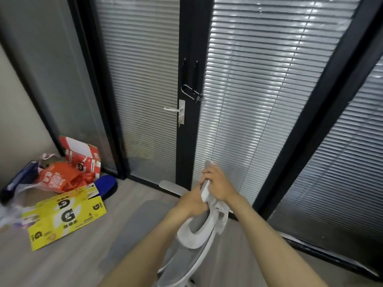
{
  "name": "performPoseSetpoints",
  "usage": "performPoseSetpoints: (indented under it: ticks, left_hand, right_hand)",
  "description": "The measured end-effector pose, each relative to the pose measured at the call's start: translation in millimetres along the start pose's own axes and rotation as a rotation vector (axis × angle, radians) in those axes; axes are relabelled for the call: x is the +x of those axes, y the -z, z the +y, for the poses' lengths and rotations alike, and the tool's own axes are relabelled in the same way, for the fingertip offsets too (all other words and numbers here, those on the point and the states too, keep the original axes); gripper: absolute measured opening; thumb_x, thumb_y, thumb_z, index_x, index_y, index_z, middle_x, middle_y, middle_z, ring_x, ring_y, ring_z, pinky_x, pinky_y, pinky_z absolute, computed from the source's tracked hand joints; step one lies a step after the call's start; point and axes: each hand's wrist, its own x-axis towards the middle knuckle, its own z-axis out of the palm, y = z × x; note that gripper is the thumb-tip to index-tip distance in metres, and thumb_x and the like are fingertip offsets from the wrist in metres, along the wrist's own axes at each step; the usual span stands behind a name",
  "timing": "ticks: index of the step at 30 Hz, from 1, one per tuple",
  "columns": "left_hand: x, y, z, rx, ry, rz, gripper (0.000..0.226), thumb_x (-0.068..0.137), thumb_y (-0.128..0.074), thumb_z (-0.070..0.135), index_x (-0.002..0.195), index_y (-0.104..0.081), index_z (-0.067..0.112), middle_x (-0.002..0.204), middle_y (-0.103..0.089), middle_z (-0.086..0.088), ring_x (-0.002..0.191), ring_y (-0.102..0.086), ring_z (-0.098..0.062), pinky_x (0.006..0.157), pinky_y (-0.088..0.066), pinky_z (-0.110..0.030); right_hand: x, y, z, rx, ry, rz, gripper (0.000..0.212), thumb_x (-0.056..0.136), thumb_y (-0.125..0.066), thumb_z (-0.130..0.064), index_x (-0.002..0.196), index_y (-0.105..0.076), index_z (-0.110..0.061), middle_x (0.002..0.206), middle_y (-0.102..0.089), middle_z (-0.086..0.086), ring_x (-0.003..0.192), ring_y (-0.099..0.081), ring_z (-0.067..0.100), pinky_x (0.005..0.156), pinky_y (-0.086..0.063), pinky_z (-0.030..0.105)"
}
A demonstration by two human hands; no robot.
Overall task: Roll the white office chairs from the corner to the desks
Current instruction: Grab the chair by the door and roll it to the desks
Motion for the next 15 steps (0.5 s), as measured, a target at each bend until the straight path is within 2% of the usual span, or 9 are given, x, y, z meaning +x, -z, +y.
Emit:
performPoseSetpoints:
  ticks: [2, 4, 6, 9, 12, 15]
  left_hand:
    - [-7, -8, 2, 0.004, -0.001, -0.002, 0.051, 0.079, -0.061, 0.038, 0.127, -0.043, 0.036, 0.103, -0.068, 0.002, 0.091, -0.066, -0.022, 0.084, -0.058, -0.045]
    - [-14, -18, 2, 0.013, 0.002, 0.016, 0.052, 0.075, -0.062, 0.049, 0.123, -0.047, 0.038, 0.100, -0.069, 0.006, 0.090, -0.067, -0.020, 0.083, -0.058, -0.045]
    - [-25, -27, 6, 0.047, -0.004, 0.033, 0.054, 0.074, -0.062, 0.059, 0.122, -0.049, 0.040, 0.099, -0.070, 0.009, 0.090, -0.068, -0.019, 0.083, -0.058, -0.045]
    - [-53, -37, 18, 0.098, 0.001, 0.073, 0.047, 0.082, -0.065, 0.060, 0.119, -0.054, 0.033, 0.101, -0.069, 0.007, 0.092, -0.067, -0.020, 0.085, -0.055, -0.044]
    - [-75, -49, 21, 0.140, -0.016, 0.037, 0.048, 0.080, -0.066, 0.063, 0.116, -0.057, 0.033, 0.102, -0.069, 0.007, 0.092, -0.066, -0.020, 0.085, -0.056, -0.044]
    - [-99, -60, 22, 0.193, -0.045, -0.021, 0.051, 0.072, -0.063, 0.069, 0.110, -0.060, 0.035, 0.100, -0.071, 0.008, 0.090, -0.067, -0.018, 0.084, -0.056, -0.043]
  right_hand:
    - [-15, 0, -2, 0.022, 0.011, 0.039, 0.025, 0.089, -0.060, 0.001, 0.089, -0.076, -0.018, 0.122, -0.062, -0.001, 0.140, -0.034, 0.017, 0.123, -0.018, 0.042]
    - [-31, 1, -6, 0.018, 0.001, 0.049, 0.022, 0.089, -0.062, -0.005, 0.087, -0.073, -0.023, 0.120, -0.062, -0.006, 0.140, -0.026, 0.009, 0.123, -0.017, 0.039]
    - [-48, 6, -10, 0.002, -0.029, 0.023, 0.024, 0.086, -0.063, -0.005, 0.082, -0.068, -0.028, 0.116, -0.060, -0.009, 0.139, -0.030, 0.012, 0.120, -0.024, 0.043]
    - [-78, 13, -15, -0.027, -0.069, 0.025, 0.028, 0.084, -0.061, -0.003, 0.081, -0.064, -0.031, 0.111, -0.060, -0.009, 0.134, -0.036, 0.016, 0.117, -0.029, 0.043]
    - [-119, 14, -19, -0.024, -0.100, 0.091, 0.019, 0.086, -0.064, -0.008, 0.091, -0.070, -0.025, 0.117, -0.060, -0.006, 0.134, -0.033, 0.018, 0.117, -0.027, 0.035]
    - [-164, 16, -25, -0.075, -0.120, 0.149, 0.021, 0.084, -0.065, -0.012, 0.101, -0.071, -0.022, 0.118, -0.059, -0.006, 0.127, -0.037, 0.016, 0.106, -0.027, 0.031]
